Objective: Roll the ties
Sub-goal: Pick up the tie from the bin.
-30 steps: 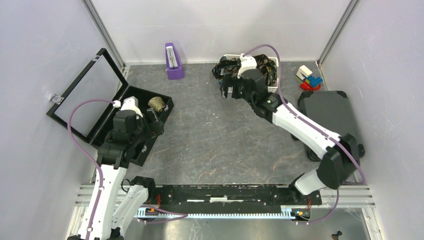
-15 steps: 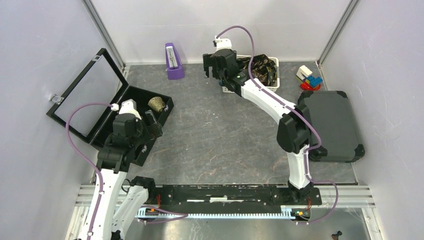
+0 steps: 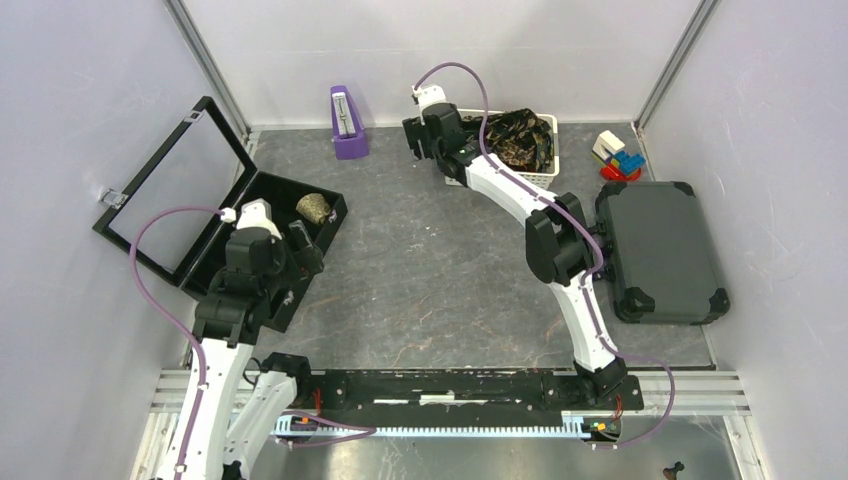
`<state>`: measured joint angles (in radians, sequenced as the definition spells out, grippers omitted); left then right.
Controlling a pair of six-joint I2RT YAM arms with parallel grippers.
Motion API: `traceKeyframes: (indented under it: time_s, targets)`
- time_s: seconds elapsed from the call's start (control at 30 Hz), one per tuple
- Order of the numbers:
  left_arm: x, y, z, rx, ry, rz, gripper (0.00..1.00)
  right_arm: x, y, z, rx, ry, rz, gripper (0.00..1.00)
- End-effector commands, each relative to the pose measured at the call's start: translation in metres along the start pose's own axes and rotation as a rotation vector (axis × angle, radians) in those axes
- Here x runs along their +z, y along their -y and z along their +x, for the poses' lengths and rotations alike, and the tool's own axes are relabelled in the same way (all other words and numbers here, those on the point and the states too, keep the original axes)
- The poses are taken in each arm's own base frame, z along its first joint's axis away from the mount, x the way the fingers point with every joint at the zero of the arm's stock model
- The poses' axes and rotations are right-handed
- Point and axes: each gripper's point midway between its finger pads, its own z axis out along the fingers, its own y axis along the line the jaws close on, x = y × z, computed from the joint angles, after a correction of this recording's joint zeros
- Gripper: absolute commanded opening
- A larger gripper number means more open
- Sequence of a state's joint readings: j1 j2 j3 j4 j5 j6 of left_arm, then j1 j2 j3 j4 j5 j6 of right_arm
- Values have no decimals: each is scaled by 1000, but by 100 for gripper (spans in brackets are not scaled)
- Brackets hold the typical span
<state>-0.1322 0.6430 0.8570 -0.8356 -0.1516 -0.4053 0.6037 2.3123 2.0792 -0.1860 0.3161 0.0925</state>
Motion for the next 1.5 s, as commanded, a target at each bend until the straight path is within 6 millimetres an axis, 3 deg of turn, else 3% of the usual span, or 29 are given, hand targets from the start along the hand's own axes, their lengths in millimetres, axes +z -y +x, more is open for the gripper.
traceKeyframes:
  time_s: [0.0, 0.23, 0.33, 0.53, 0.67, 0.87, 1.0, 1.17, 1.3, 1.47]
  targets:
    - [3, 4, -7, -47, 26, 4, 100, 11, 6, -22, -50, 82, 26, 80]
    - [1, 4, -8, -47, 33, 10, 100, 24, 5, -5, -60, 62, 27, 63]
    - [1, 4, -9, -49, 37, 12, 100, 24, 6, -4, -59, 61, 32, 44]
    - [0, 2, -10, -55, 44, 7, 100, 20, 10, -16, -108, 84, 40, 17]
    - [1, 2, -9, -55, 40, 3, 100, 5, 17, -44, -116, 142, 53, 1]
    - [2, 0, -9, -56, 38, -7, 100, -34, 33, -111, -104, 292, 78, 0]
    - [3, 0, -8, -54, 33, -8, 100, -76, 54, -167, -70, 431, 130, 0]
    - [6, 0, -7, -52, 21, -13, 100, -130, 89, -217, -13, 568, 211, 0]
    - [7, 0, -6, -51, 13, -14, 100, -168, 110, -244, 61, 658, 227, 0]
    - [8, 1, -5, -50, 7, -13, 100, -211, 116, -271, 110, 739, 195, 0]
